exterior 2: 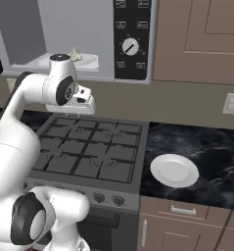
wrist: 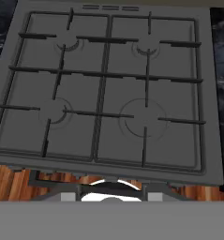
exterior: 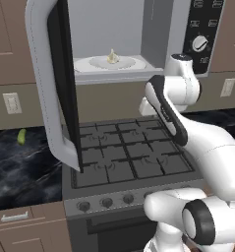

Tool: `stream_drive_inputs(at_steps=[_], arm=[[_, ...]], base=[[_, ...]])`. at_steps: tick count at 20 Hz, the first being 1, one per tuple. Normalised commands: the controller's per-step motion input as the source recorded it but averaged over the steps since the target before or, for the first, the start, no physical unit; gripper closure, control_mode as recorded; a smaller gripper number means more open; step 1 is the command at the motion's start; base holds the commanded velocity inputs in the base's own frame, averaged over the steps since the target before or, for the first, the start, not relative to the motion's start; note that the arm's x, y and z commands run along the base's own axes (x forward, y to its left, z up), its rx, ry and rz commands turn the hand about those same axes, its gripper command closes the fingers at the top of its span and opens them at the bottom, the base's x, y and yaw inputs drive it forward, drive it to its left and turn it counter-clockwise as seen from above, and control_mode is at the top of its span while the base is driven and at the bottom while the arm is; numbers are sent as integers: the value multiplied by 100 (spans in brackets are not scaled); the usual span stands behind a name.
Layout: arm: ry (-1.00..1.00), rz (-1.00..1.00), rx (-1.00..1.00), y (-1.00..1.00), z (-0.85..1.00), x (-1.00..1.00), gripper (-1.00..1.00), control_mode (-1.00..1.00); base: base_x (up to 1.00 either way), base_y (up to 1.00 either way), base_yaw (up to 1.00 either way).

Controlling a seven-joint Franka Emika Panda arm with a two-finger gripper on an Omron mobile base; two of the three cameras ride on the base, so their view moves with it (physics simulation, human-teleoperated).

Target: Pick the garlic from the microwave and place it on plate located on the counter.

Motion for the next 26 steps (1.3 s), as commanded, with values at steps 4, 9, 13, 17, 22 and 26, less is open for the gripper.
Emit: stream_drive_inputs(at_steps=[4,9,13,17,22,26], arm=[[-13,0,0,0,4,-31,-100,-100],[-29,1,0,18,60,-55,-100,-100],[-31,4,1,44,84,-19,-100,-100],[-18,1,0,39,88,-6,-100,-100],[-16,5,1,6,96,0,-100,-100],[-13,9,0,0,69,0,-100,-100]], base=[[0,0,0],[0,0,0],[0,0,0],[0,0,0],[0,0,0],[0,0,0]])
